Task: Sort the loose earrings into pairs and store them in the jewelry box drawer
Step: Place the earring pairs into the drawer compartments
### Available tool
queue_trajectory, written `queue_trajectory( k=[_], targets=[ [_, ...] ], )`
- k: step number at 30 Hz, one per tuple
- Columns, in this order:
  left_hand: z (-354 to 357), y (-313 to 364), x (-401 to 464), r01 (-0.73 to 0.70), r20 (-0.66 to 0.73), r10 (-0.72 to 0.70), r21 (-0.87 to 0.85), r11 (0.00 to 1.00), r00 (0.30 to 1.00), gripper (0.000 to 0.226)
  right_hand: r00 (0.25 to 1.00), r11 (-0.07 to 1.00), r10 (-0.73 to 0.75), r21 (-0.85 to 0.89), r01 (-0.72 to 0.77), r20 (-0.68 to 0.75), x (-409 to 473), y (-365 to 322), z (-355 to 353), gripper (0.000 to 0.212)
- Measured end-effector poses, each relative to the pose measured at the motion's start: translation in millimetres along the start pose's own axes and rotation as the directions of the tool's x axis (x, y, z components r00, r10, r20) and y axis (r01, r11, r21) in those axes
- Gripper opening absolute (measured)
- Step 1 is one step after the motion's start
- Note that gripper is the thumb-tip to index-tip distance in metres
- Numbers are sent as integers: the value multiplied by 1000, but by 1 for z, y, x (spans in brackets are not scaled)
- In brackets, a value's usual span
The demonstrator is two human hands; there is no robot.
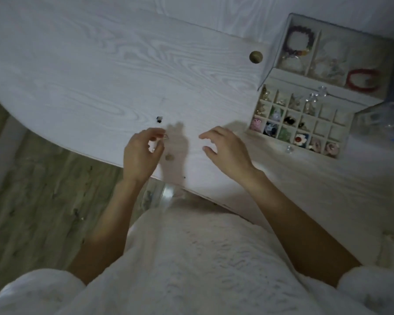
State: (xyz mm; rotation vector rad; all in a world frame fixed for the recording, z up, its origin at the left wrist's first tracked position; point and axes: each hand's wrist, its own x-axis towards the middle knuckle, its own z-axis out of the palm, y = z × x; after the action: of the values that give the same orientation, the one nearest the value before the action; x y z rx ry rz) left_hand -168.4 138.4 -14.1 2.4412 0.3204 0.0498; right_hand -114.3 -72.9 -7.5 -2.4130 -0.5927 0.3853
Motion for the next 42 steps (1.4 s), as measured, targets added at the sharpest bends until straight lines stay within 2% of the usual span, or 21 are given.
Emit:
queue_trajectory(
  k=[4,7,10,15,18,21,25,29,33,37,42],
  targets=[
    [-13,-48,-19,180,55,-179,-13,984,982,35,986,1000,-12,-9,13,163,14,-34,45,40],
    [-11,-67,-22,211,123,-208,-10,978,970,42,978,999,21,-44,-12,206,22,-49,71,46],
    [-8,-72,-20,184,140,-179,-23,983,974,43,983,998,27,-66,-16,181,28,-55,87,40],
    [1,-60,-13,113,128,-106,-50,992,986,38,997,1000,11,-8,-11,81,34,-51,91,20],
    [7,-58,-6,111,131,-104,-48,993,986,33,997,998,60,17,-60,40,39,-47,86,24],
    [11,-58,-3,76,127,-71,-34,997,989,26,995,997,65,34,-68,79,38,-43,80,37],
    [11,-57,-3,54,118,-50,-33,998,992,14,997,999,32,-18,-31,64,39,-39,82,23],
    [8,-55,2,14,175,-19,28,999,984,8,994,996,-8,-93,18,106,48,-40,80,13],
    [4,-54,7,-27,237,10,69,997,971,8,992,979,-48,-192,70,121,49,-43,78,8],
    [4,-53,10,-79,271,49,103,991,961,8,991,955,-112,-267,128,75,47,-42,78,3],
    [7,-51,10,-135,255,97,135,982,962,4,986,952,-166,-258,164,15,41,-41,82,19]
  ],
)
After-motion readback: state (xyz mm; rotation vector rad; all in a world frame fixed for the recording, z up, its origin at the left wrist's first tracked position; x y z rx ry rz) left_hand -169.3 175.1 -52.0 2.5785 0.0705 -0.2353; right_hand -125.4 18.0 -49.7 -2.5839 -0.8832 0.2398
